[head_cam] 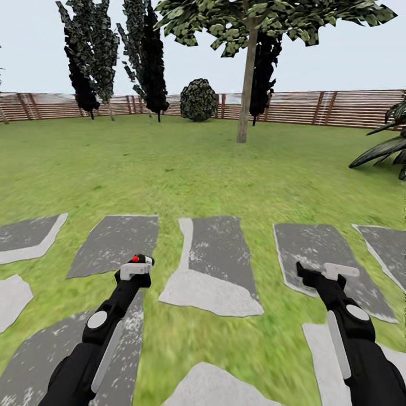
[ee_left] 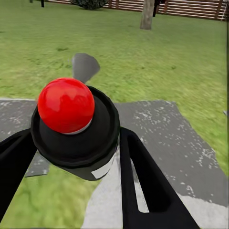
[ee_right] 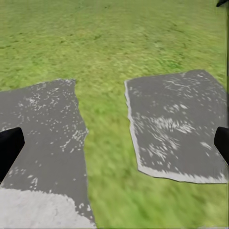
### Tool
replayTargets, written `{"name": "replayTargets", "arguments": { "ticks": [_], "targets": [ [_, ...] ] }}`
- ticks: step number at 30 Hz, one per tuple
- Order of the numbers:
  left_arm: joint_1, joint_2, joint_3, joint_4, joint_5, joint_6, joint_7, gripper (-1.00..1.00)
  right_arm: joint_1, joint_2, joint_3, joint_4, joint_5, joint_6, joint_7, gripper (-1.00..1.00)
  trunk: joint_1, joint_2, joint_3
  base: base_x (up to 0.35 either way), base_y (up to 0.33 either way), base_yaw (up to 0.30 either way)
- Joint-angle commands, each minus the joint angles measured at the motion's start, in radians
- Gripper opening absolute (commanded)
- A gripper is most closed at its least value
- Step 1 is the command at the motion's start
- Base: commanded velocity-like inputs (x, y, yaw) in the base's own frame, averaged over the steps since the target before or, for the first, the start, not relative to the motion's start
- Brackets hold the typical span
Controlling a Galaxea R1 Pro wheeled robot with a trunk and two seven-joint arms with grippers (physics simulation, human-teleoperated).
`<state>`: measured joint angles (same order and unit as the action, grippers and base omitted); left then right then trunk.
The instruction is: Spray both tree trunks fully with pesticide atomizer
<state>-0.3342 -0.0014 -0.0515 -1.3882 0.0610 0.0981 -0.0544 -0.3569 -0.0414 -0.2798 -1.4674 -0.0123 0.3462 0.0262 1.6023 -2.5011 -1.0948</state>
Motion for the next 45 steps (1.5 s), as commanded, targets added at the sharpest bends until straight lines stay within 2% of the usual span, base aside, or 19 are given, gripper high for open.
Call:
{"name": "replayTargets", "arguments": {
  "ticks": [1, 30, 45],
  "targets": [
    [0.000, 0.000, 0.001, -0.002, 0.006, 0.006, -0.004, -1.00, -0.001, 0.000, -0.001, -0.004, -0.001, 0.005, 0.003, 1.00, 0.000, 0.000, 0.000, 0.328, 0.000, -0.191],
    [0.000, 0.000, 0.001, -0.001, 0.008, 0.006, -0.004, -1.00, -0.001, 0.002, -0.001, -0.008, 0.000, 0.005, 0.001, 1.00, 0.000, 0.000, 0.032, 0.328, 0.000, -0.215],
    [0.000, 0.000, 0.001, 0.000, 0.008, 0.006, -0.004, -1.00, -0.001, 0.002, -0.001, -0.008, 0.000, 0.005, 0.002, 1.00, 0.000, 0.000, 0.050, 0.086, 0.000, -0.208]
  ]
}}
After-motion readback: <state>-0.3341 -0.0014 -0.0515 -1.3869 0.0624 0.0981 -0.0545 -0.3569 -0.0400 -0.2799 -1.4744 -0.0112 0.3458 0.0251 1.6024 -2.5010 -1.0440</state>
